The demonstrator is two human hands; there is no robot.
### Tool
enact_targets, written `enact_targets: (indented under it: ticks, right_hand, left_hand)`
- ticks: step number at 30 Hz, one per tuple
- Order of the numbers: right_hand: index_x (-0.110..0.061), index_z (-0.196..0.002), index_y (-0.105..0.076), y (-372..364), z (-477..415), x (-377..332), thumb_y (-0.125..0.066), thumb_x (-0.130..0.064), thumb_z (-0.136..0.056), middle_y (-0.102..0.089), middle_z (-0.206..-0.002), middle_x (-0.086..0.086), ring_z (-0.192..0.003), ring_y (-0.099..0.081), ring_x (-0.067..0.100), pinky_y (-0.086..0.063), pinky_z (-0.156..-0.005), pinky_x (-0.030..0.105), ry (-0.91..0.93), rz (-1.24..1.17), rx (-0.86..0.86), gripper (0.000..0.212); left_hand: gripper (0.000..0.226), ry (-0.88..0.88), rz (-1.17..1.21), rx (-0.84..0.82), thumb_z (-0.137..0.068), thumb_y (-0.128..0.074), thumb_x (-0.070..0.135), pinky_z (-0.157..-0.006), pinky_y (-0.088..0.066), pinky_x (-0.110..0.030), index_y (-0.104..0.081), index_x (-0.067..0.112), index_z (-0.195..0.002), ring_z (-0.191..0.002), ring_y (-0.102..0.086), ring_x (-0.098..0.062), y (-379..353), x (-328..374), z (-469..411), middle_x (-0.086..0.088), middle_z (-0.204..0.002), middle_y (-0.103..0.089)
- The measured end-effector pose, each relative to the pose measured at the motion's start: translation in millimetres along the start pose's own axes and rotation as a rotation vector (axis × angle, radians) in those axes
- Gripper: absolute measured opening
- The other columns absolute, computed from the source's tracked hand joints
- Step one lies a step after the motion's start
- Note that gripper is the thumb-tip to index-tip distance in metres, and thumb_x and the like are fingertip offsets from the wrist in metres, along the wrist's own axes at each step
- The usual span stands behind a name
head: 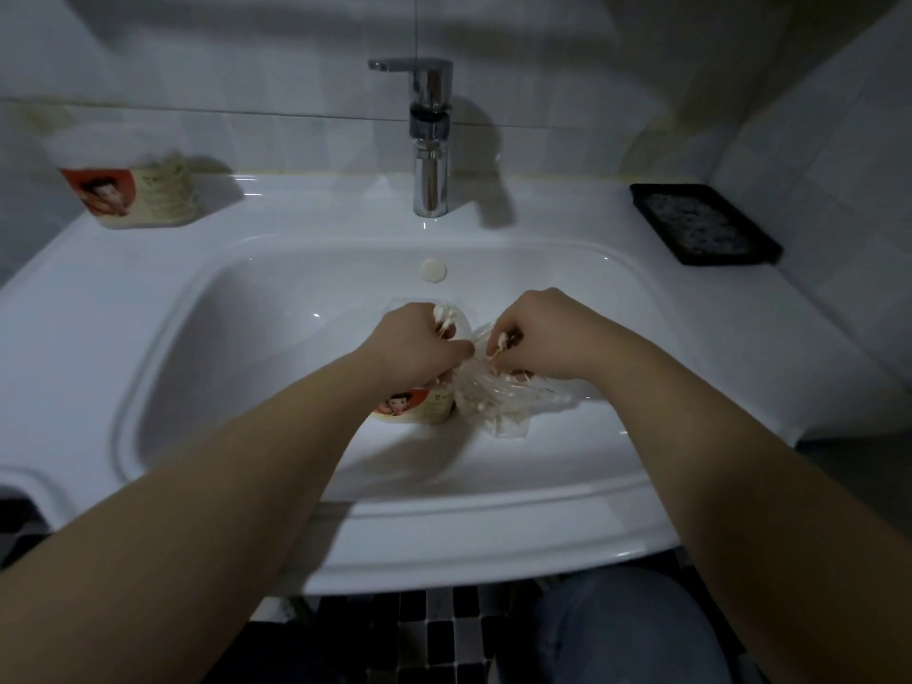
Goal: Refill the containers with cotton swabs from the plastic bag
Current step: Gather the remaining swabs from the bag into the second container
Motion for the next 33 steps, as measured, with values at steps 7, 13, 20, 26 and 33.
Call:
enact_targets:
  ticks: [7,13,20,26,33]
  right_hand:
    - [-0.027,-0.088,-0.08,16,7,0,-0.071,-0.012,-0.084,-0.072,-0.065,-0.008,-0.056,-0.067,-0.001,-0.047,-0.057,0.01,0.003,-0.073,0.129,0.018]
    - [-0.023,-0.09,-0.079,25,11,5,-0.075,-0.01,-0.085,-0.073,-0.062,-0.006,-0.059,-0.071,0.003,-0.052,-0.066,0.019,-0.033,-0.196,0.165,0.015]
    - [-0.019,-0.09,-0.079,38,17,8,-0.076,-0.005,-0.085,-0.074,-0.064,-0.004,-0.061,-0.073,0.006,-0.049,-0.057,0.009,-0.034,-0.301,0.217,0.016]
    - [-0.019,-0.09,-0.079,43,19,12,-0.076,-0.003,-0.085,-0.075,-0.067,0.0,-0.063,-0.074,0.01,-0.054,-0.061,0.014,-0.035,-0.377,0.246,0.016]
    - [-0.019,-0.089,-0.079,45,18,9,-0.077,-0.004,-0.085,-0.075,-0.066,-0.001,-0.064,-0.074,0.01,-0.059,-0.067,0.022,0.007,-0.398,0.281,0.016]
  left_hand:
    - [0.014,0.005,-0.08,0.026,-0.082,-0.069,0.017,-0.064,-0.054,-0.029,-0.061,0.016,-0.071,-0.066,-0.065,-0.018,4,-2,1,-0.004,-0.072,-0.07]
    - [0.014,0.017,-0.148,0.024,-0.085,-0.07,0.024,-0.07,-0.054,-0.033,-0.064,0.011,-0.083,-0.073,-0.063,-0.02,4,-2,0,-0.005,-0.08,-0.068]
    - [0.015,0.036,-0.176,0.028,-0.085,-0.07,0.024,-0.057,-0.043,-0.026,-0.062,0.013,-0.08,-0.07,-0.058,-0.014,4,-4,0,-0.001,-0.077,-0.063]
    - [0.019,0.024,-0.145,0.074,-0.089,-0.067,0.025,-0.058,-0.044,-0.028,-0.063,0.008,-0.084,-0.069,-0.06,-0.019,7,-3,1,-0.004,-0.074,-0.062]
    - [0.026,-0.223,0.054,0.133,-0.092,-0.07,0.041,-0.078,-0.056,-0.04,-0.067,0.015,-0.088,-0.078,-0.067,-0.018,10,16,1,-0.001,-0.084,-0.07]
Point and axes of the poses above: each hand's wrist, its own z-axis away from the middle knuckle, its own y-axis out of the back of the hand, x = y × z, the point moved 6 cm from there along -z, towards the middle knuckle
